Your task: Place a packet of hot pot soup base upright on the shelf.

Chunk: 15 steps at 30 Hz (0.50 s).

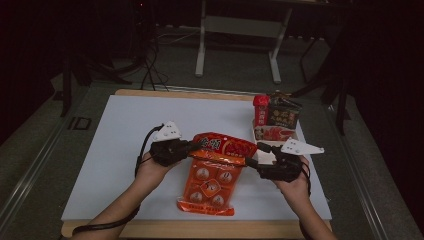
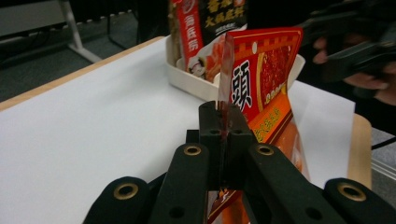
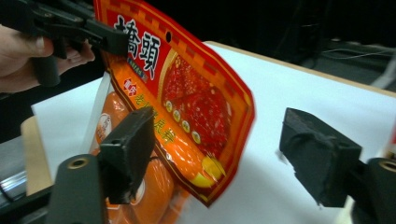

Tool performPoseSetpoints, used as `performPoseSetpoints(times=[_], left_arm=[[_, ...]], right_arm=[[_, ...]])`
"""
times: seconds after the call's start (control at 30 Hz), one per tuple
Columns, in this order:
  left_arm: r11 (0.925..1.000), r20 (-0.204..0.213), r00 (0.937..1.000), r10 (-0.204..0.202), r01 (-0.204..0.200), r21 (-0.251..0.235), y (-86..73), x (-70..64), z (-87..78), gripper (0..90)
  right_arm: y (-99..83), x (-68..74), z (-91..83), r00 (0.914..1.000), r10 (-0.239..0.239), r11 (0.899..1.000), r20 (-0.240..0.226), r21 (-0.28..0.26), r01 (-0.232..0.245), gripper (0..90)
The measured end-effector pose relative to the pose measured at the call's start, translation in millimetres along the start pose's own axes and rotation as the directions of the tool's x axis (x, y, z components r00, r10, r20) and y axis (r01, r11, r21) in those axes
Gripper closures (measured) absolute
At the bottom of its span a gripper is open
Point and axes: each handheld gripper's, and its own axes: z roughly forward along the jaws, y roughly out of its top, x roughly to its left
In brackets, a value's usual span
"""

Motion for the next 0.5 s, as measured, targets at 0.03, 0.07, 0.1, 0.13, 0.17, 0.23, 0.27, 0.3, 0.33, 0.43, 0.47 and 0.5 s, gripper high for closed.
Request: performPoseSetpoints(times=[0.03,0.07,0.1,0.13,0.17,0.23,0.27,0.3,0.33,0.43,0.47,0.5], left_arm=[[1.0,0.005,1.0,0.003,-0.003,-0.003,0.8,-1.5,-0.4,89.9],[1.0,0.007,1.0,0.005,-0.005,-0.006,1.7,-3.1,-0.9,89.9],[0.9999,0.013,0.9999,0.004,-0.004,-0.011,2.3,-4.8,-1.4,89.9],[0.9999,0.018,0.9998,0.007,-0.007,-0.014,3.0,-6.2,-1.9,89.9],[0.9998,0.016,0.9998,0.01,-0.01,-0.018,3.5,-7.7,-2.5,89.8],[0.9997,0.02,0.9997,0.015,-0.015,-0.019,3.9,-9.5,-3.3,89.8],[0.9997,0.027,0.9996,0.011,-0.011,-0.023,4.1,-10.2,-3.7,89.8],[0.9996,0.029,0.9995,0.012,-0.011,-0.025,4.2,-10.8,-4.0,89.8],[0.9996,0.023,0.9996,0.017,-0.017,-0.025,4.5,-12.1,-4.2,89.8],[0.9995,0.035,0.9993,0.015,-0.014,-0.027,5.1,-13.7,-5.1,89.8],[0.9995,0.034,0.9992,0.019,-0.018,-0.026,5.5,-15.2,-5.7,89.8],[0.9994,0.032,0.9992,0.023,-0.023,-0.026,5.6,-16.0,-6.1,89.8]], right_arm=[[-0.2,-1.4,2.6,0.9999,0.006,1.0,-0.015,0.003,-0.006,26.8],[-0.3,-2.4,5.1,0.9999,0.007,1.0,-0.015,0.009,-0.007,28.5],[-0.6,-3.1,7.2,0.9994,0.006,1.0,-0.035,0.012,-0.005,32.0],[-1.2,-3.1,8.7,0.9988,0.002,1.0,-0.049,0.007,-0.002,32.4],[-1.7,-2.1,10.4,0.9979,-0.002,1.0,-0.064,0.005,0.002,34.7],[-2.8,0.9,13.2,0.995,-0.016,1.0,-0.099,0.011,0.017,39.4],[-3.3,2.8,14.7,0.9933,-0.026,0.999,-0.113,0.017,0.028,44.1],[-3.9,5.0,16.6,0.9912,-0.04,0.999,-0.127,0.028,0.044,46.9],[-4.3,6.5,17.3,0.9905,-0.049,0.998,-0.129,0.029,0.053,48.4],[-5.0,9.3,19.3,0.9864,-0.076,0.995,-0.145,0.047,0.084,63.4],[-5.2,8.8,19.1,0.9862,-0.074,0.995,-0.148,0.049,0.082,67.1],[-5.6,8.3,18.7,0.9855,-0.07,0.996,-0.154,0.052,0.079,72.8]])
